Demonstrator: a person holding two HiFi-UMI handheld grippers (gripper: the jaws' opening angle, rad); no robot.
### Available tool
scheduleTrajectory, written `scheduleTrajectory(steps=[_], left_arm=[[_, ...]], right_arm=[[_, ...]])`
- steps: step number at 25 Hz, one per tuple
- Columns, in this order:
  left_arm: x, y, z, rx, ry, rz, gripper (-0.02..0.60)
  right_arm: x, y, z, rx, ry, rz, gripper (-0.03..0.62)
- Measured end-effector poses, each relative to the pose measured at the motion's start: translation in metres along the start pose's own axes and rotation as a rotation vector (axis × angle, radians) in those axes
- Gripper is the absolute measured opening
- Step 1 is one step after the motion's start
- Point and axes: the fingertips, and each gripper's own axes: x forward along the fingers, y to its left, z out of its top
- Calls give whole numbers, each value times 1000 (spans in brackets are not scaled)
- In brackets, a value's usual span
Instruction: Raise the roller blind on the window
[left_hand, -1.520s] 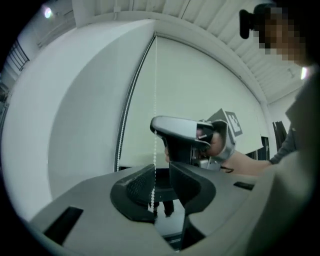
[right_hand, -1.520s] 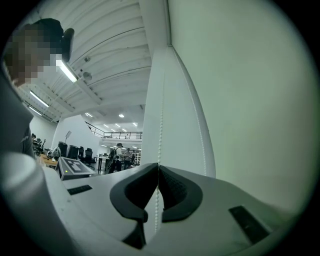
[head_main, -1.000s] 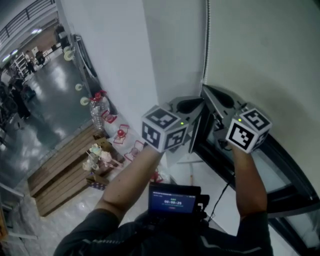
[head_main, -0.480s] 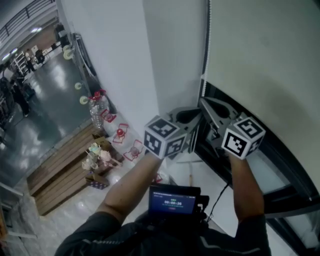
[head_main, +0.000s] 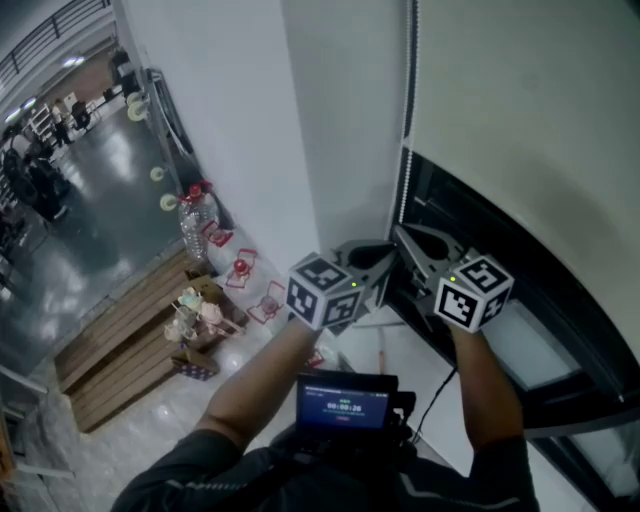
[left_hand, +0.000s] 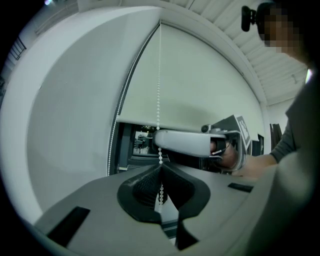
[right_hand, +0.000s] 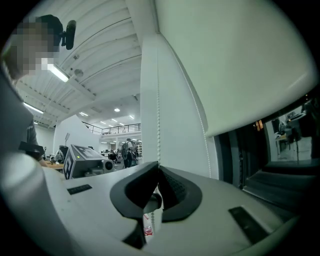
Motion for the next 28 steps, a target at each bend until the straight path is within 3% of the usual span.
scheduleTrajectory(steps=[4, 8, 11, 16, 22, 24, 28], left_arm=[[-19, 1, -1, 53, 51, 6, 46], [-44, 13, 39, 26, -63, 51, 48], [-48, 6, 91, 60, -151, 23, 48], [-34, 4, 143, 105, -186, -15, 72], [-17, 7, 158, 112, -174, -26, 75], [-15, 4, 157, 105, -176, -39, 11], [-19, 1, 158, 116, -206, -25, 8]], right_arm=[[1, 2, -2, -10, 5, 3, 3], [0, 4, -3, -8, -1, 22, 3], [-2, 9, -2, -5, 4, 25, 3], [3, 18, -8, -11, 2, 45, 3], [2, 19, -11, -5, 4, 39, 3], [1, 19, -10, -5, 3, 35, 3], [-3, 20, -10, 1, 2, 31, 2]])
